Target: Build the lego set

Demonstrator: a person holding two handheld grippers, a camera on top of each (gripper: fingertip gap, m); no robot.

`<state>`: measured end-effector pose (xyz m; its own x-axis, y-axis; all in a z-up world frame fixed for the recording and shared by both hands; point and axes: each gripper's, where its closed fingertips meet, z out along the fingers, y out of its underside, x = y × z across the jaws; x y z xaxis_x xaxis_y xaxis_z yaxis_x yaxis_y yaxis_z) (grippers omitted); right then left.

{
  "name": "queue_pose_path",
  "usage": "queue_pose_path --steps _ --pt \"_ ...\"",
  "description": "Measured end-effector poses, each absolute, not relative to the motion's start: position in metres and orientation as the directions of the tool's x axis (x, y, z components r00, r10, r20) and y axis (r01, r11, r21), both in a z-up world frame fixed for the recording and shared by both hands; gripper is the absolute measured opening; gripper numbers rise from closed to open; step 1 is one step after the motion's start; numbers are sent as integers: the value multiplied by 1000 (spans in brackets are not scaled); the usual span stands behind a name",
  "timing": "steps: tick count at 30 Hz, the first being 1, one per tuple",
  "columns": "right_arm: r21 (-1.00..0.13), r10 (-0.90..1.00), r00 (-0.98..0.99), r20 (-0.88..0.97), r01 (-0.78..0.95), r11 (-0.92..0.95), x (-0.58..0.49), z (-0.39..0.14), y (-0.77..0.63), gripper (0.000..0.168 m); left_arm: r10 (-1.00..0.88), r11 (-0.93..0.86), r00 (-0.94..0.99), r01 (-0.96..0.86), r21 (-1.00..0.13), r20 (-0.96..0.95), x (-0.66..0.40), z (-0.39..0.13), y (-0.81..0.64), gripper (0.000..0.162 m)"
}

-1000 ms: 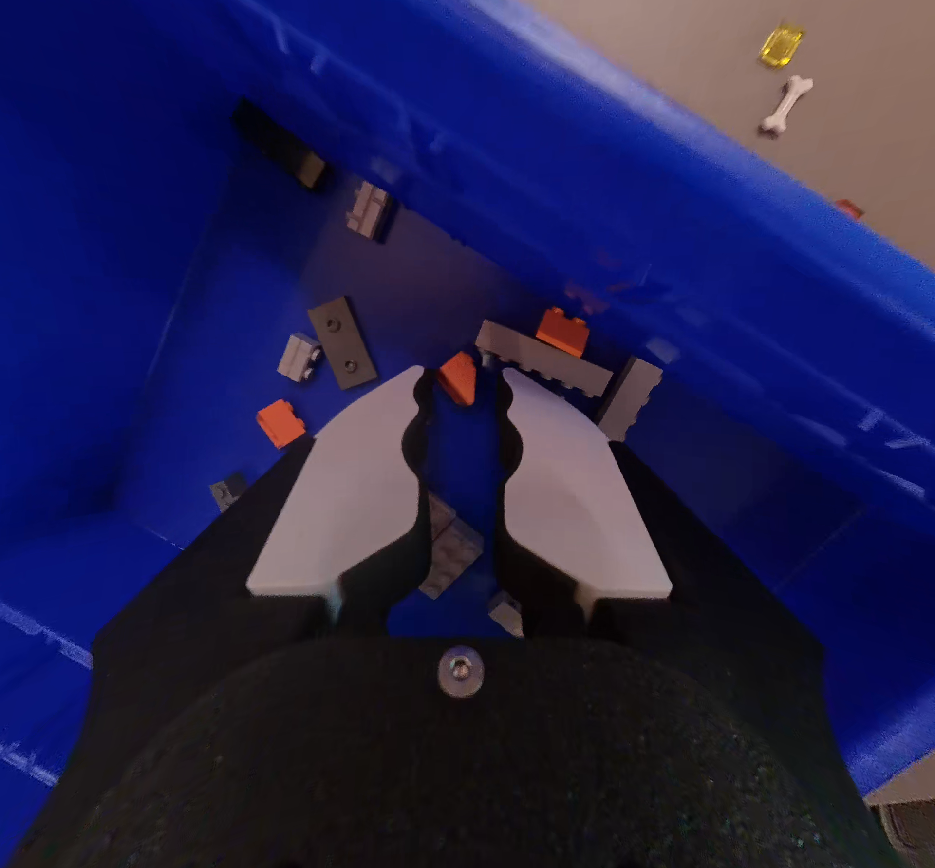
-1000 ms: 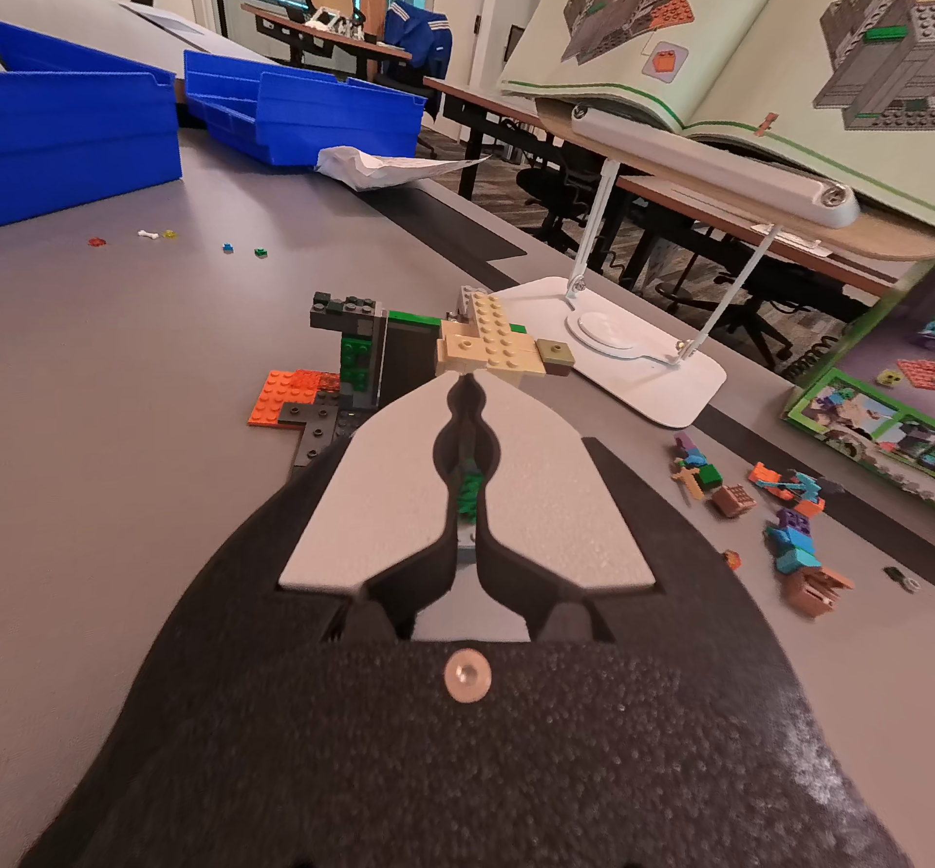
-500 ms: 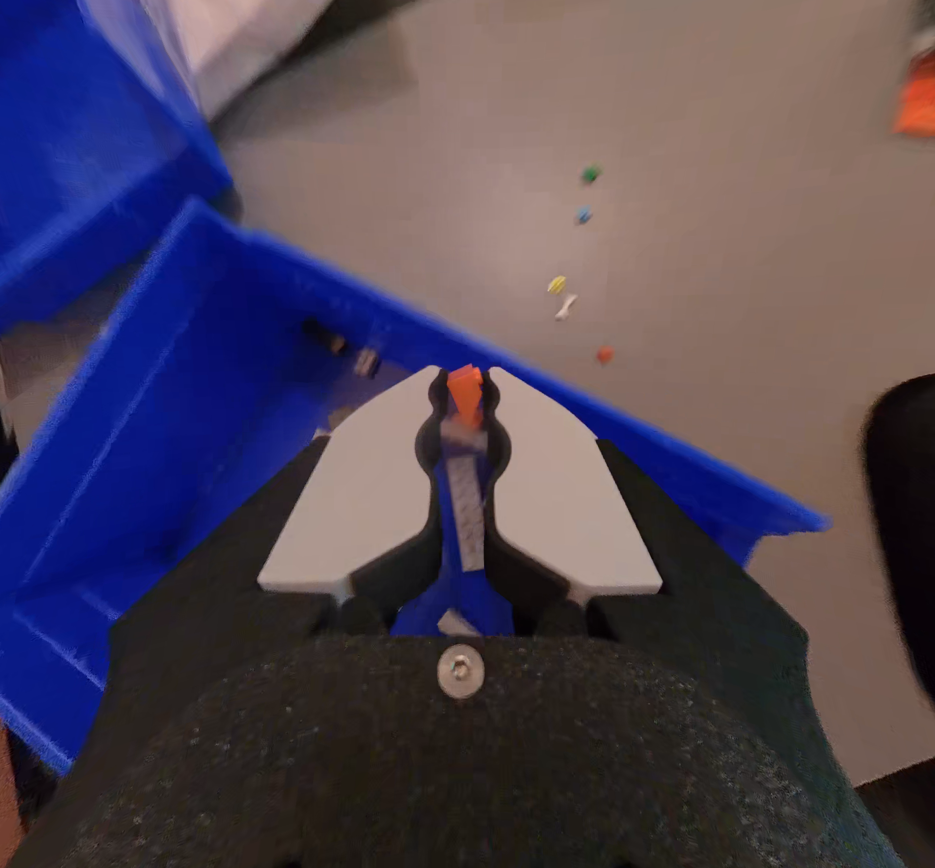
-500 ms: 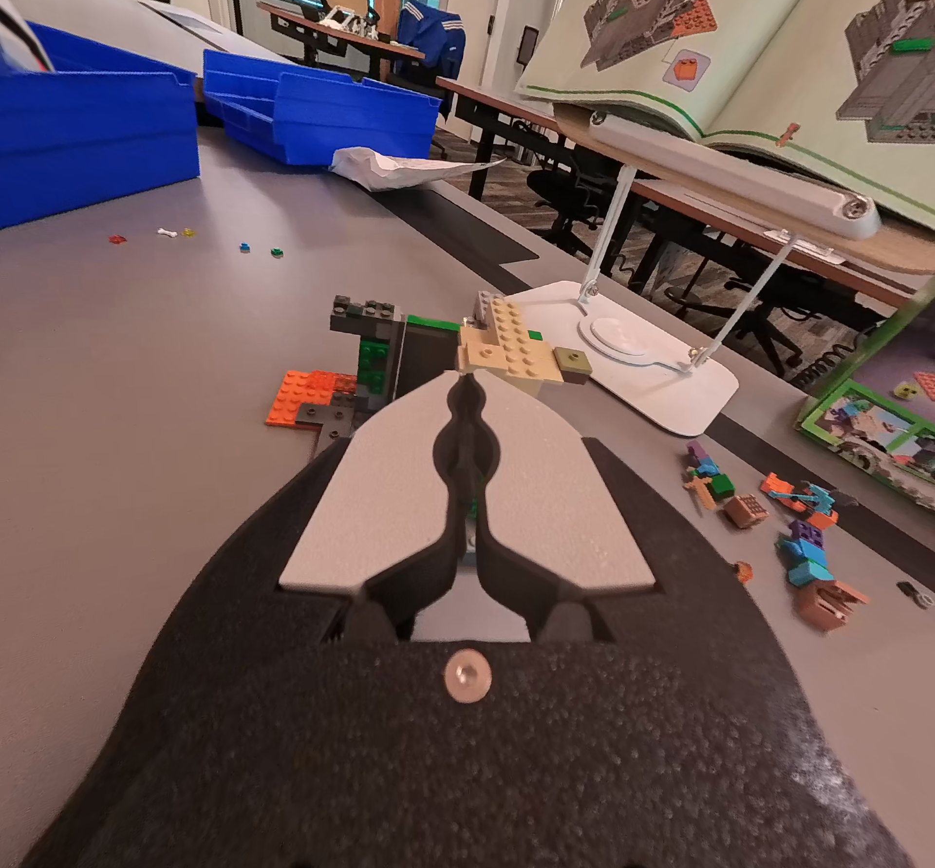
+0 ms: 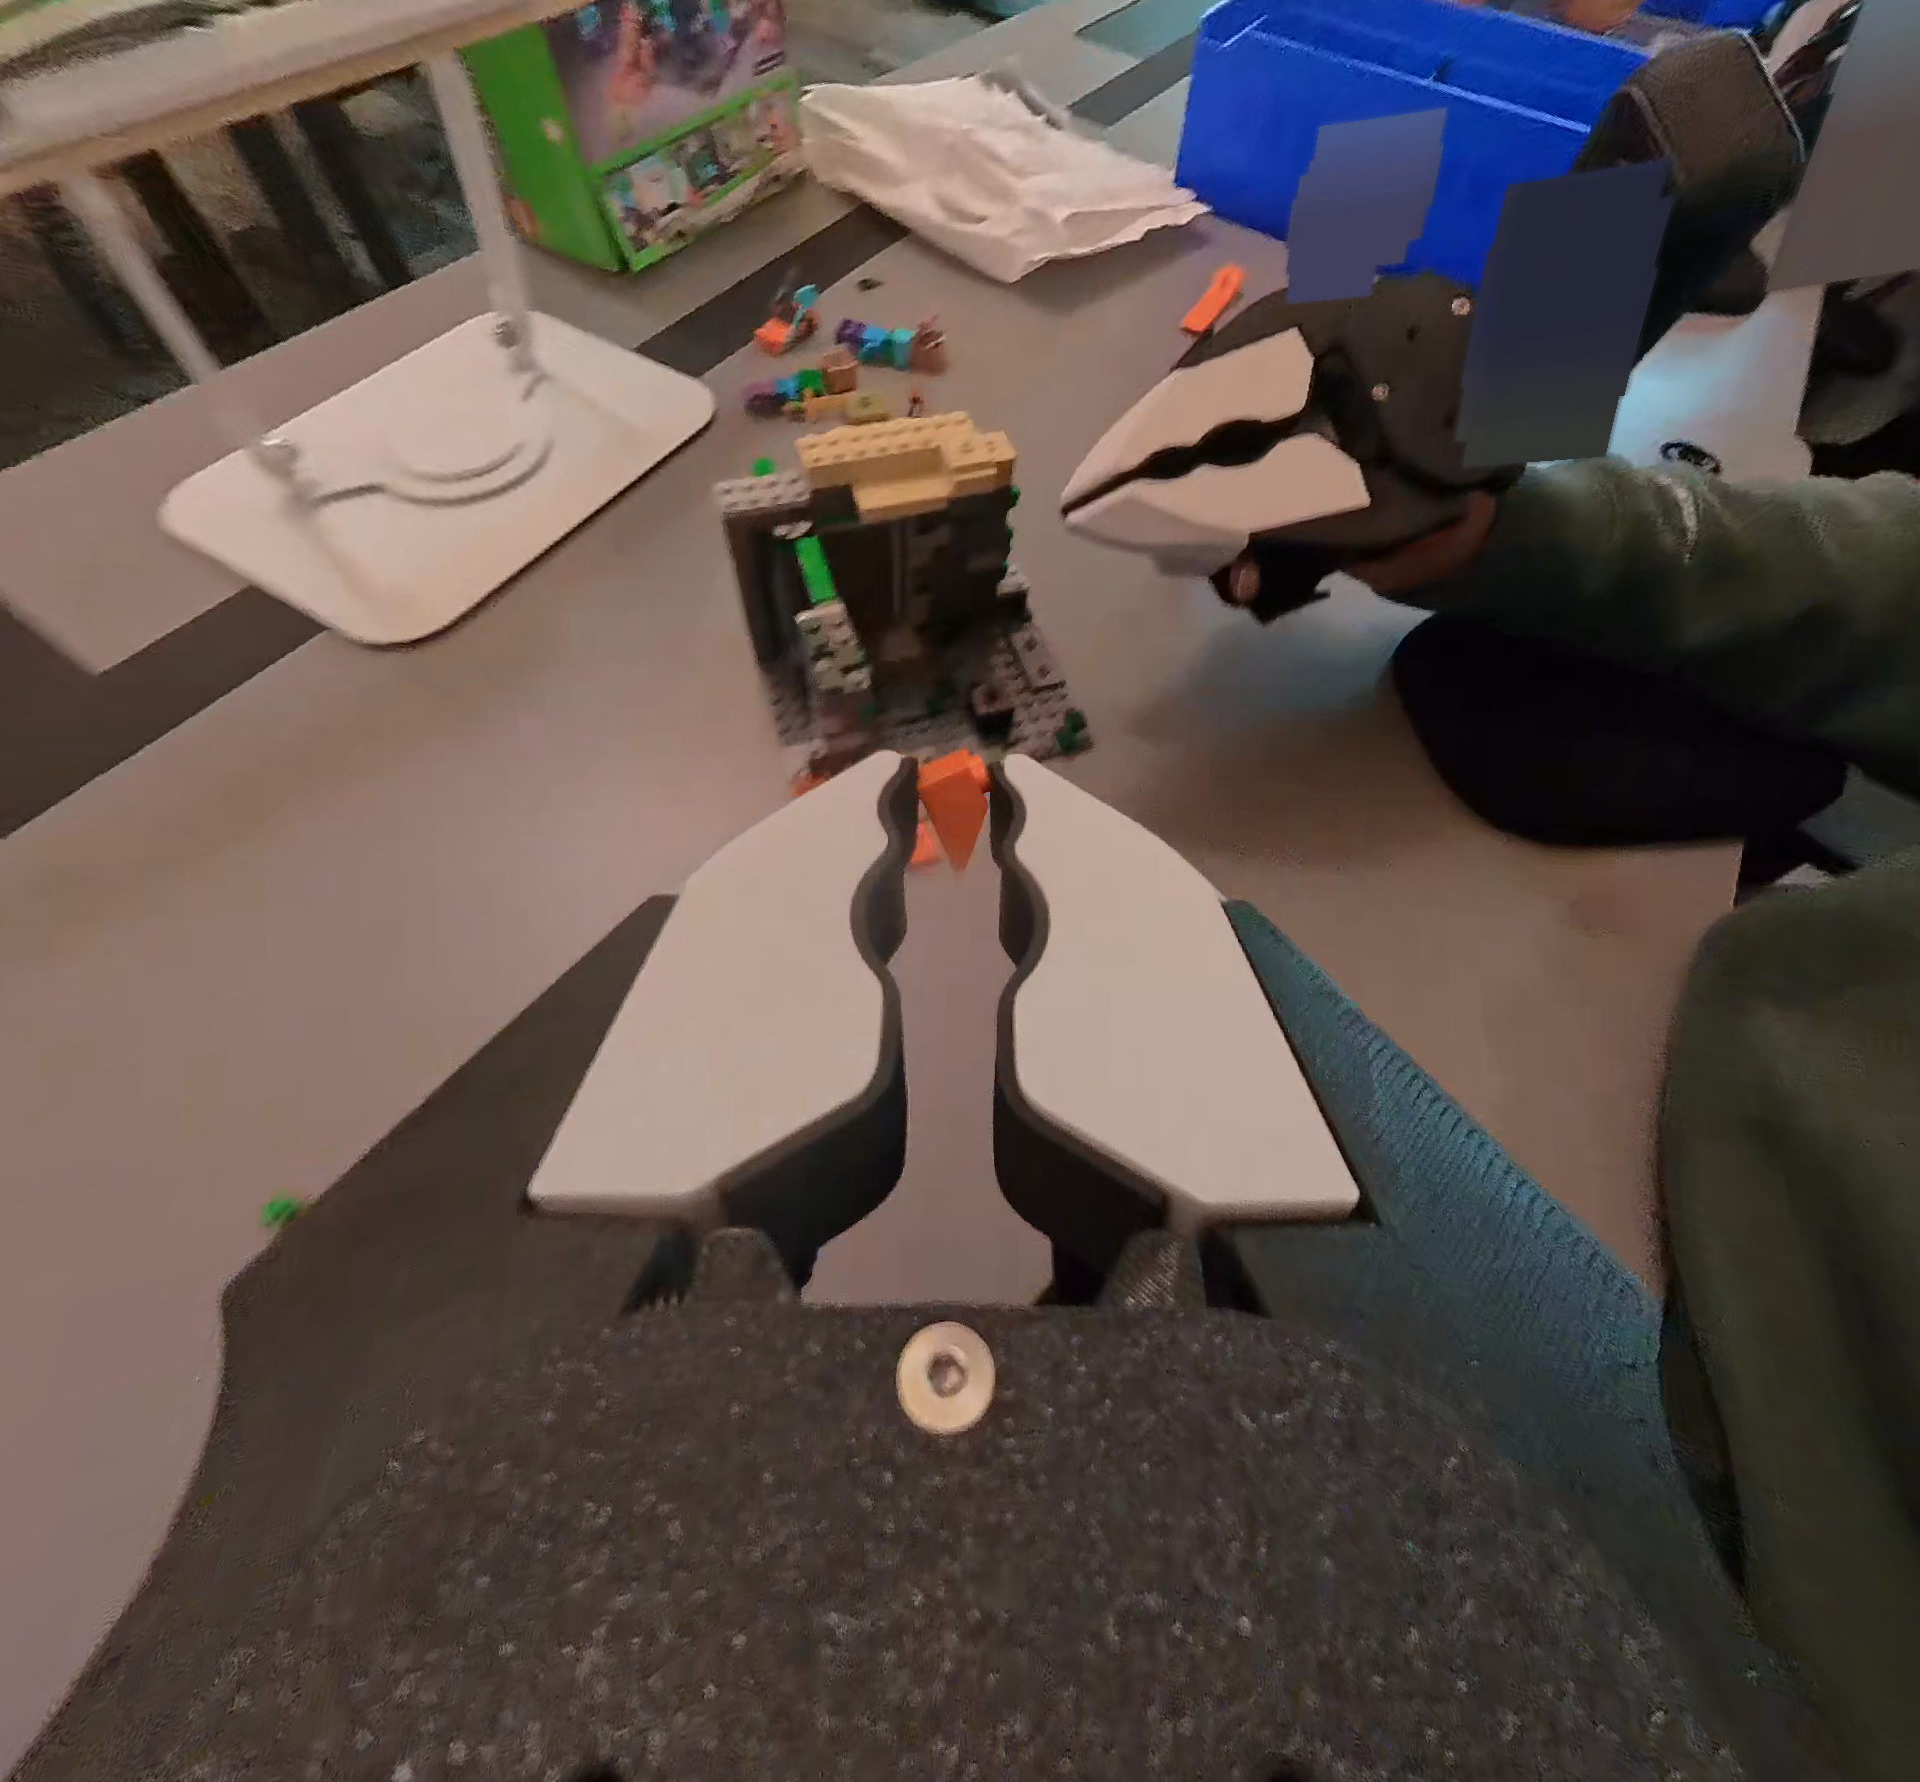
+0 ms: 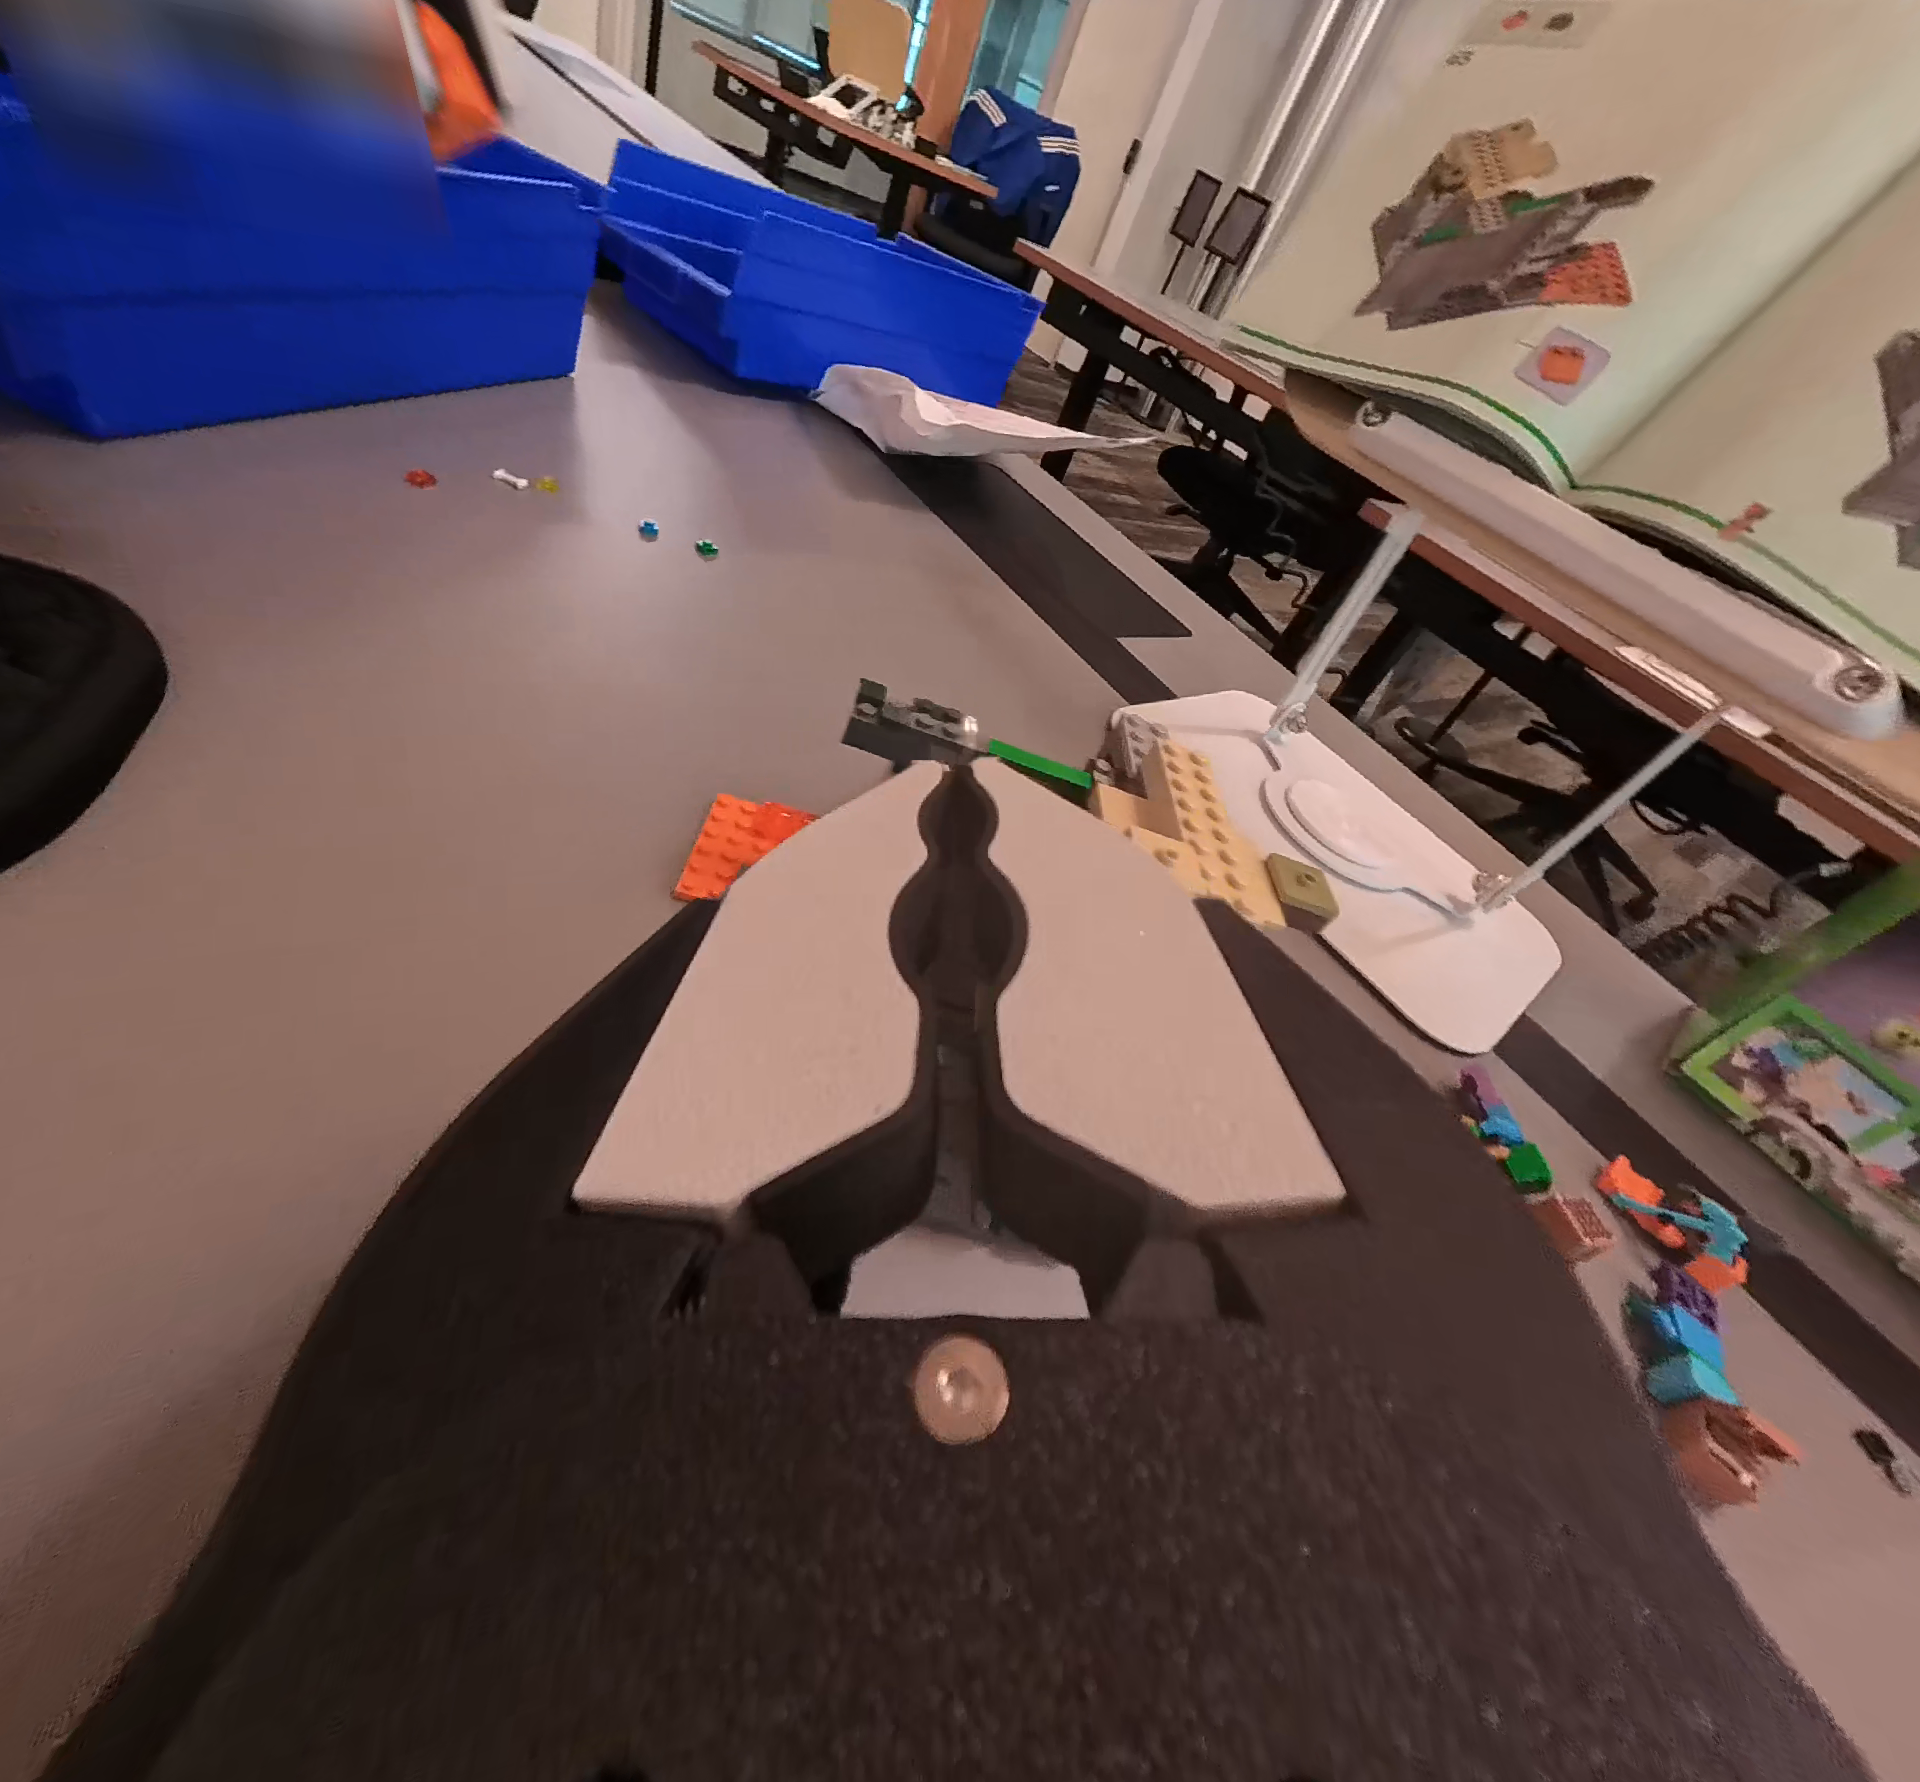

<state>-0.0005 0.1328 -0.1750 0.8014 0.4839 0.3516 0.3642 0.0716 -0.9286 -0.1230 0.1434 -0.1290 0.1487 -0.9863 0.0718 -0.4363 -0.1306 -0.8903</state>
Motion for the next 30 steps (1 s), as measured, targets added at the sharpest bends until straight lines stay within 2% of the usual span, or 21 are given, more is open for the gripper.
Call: queue_pose_path --steps 4,7,16,30 --pt "-922 524 770 364 378 84 -9 -177 128 0 -977 -206 124 -365 -908 172 -72 -148 139 13" --pt "-910 561 737 377 407 77 -16 -185 126 8 -969 -243 122 -346 -906 214 -47 -169 143 13" --pt "-827 627 619 473 557 73 -37 -217 121 17 -949 -304 28 -355 -884 315 -32 -218 124 13" --pt "-764 584 576 572 632 126 -51 -219 120 15 -917 -363 -31 -342 -867 397 -36 -217 113 13"
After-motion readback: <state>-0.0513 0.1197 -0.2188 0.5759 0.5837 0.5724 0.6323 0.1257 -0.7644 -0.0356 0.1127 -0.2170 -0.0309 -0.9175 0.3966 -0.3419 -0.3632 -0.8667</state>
